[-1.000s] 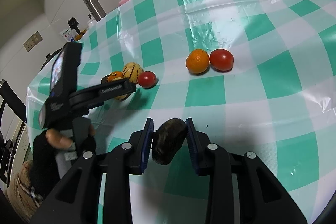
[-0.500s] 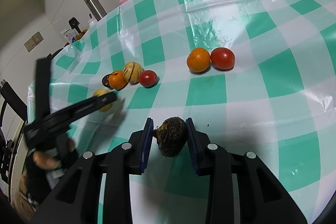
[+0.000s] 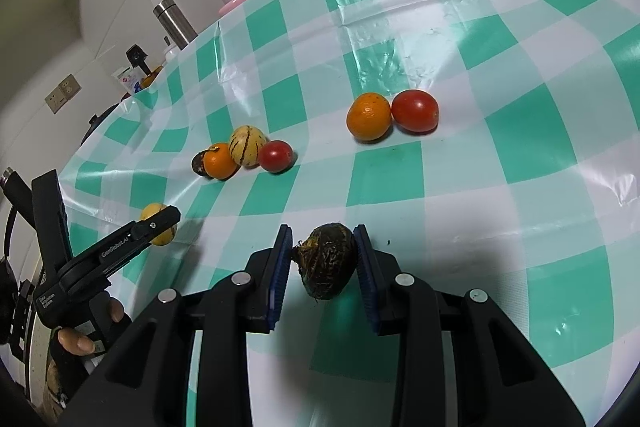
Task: Organize fruits
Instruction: 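Grasp a yellow round fruit with the left tool while the right tool holds the passion fruit, then carry the yellow fruit and passion fruit into the white box and release both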
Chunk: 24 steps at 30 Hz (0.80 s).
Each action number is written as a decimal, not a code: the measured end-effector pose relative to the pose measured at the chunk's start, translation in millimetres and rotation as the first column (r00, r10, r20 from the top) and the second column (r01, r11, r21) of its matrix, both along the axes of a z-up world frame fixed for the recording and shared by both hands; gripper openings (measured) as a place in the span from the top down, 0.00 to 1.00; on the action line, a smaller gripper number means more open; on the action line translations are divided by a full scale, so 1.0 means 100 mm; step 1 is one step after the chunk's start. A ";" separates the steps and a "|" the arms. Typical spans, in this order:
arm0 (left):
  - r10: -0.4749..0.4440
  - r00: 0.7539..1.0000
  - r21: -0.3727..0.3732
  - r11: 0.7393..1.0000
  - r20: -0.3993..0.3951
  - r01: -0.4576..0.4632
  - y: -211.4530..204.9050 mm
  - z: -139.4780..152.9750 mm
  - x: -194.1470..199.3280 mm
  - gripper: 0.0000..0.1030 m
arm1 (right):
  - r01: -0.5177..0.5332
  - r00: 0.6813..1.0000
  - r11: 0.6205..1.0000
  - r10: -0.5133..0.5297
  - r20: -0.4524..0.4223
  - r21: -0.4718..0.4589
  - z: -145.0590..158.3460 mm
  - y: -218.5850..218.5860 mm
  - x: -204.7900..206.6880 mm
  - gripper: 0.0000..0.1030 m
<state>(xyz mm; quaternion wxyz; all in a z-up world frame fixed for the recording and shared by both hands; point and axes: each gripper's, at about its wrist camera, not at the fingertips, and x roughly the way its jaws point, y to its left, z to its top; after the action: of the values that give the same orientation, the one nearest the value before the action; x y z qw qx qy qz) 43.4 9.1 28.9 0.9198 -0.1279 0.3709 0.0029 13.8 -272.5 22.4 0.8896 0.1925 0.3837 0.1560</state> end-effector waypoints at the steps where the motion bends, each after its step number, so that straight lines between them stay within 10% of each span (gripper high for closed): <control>1: 0.000 1.000 0.003 1.000 0.002 0.000 0.00 0.00 0.00 0.55 | 0.001 1.000 1.000 -0.001 -0.001 -0.001 0.00 0.00 0.00 0.68; 24: -0.127 0.992 0.093 0.988 -0.007 0.127 -0.21 0.19 -0.76 0.55 | 0.070 0.997 0.998 -0.070 0.046 -0.002 0.23 0.03 -0.63 0.68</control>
<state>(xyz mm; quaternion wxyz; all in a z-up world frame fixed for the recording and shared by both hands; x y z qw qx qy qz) -32.3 -11.4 47.7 0.9230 -0.0609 0.3781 -0.0382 -49.4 -269.8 45.0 0.9034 0.2004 0.3567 0.1284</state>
